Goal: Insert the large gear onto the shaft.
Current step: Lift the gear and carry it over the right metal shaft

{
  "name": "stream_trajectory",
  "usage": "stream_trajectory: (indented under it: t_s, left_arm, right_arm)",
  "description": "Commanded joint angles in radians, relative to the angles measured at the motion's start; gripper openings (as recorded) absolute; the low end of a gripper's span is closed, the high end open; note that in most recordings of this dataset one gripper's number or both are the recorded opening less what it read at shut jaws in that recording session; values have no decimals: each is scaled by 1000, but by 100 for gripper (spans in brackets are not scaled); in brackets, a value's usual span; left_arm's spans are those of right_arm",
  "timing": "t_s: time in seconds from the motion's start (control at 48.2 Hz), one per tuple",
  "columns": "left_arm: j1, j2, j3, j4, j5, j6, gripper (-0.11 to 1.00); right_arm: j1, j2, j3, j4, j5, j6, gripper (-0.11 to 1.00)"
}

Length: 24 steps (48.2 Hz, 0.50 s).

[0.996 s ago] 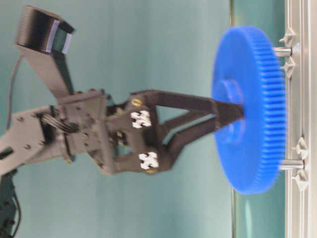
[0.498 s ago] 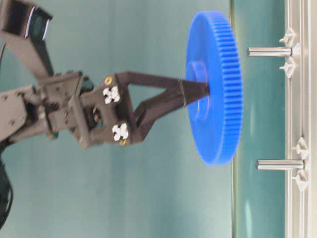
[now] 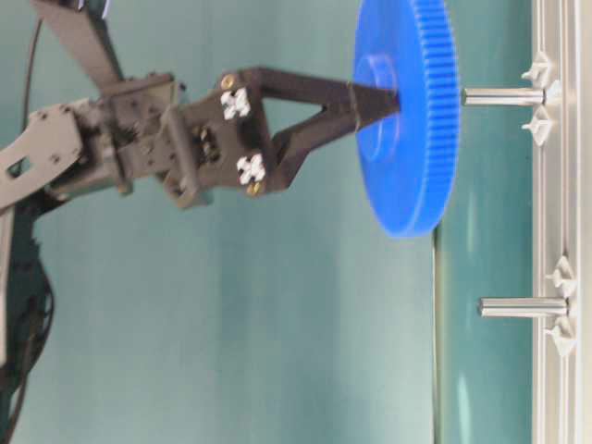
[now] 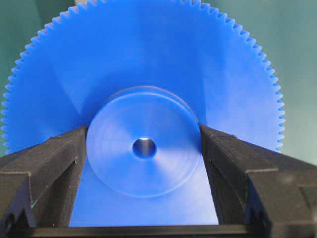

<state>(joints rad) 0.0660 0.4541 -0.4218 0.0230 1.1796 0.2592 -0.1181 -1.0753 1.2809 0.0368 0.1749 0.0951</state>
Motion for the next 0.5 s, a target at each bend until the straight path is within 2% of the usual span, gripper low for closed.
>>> stream_trajectory:
  t_s: [0.0,0.477]
  left_arm:
    - [6,-9,-48,3,9,3,76]
    - [26,67,-98,3,9,5,76]
  right_arm:
    - [-3,6,-11,-2,-6,8,9]
    - [-3,3,-11,-2,-9,8,9]
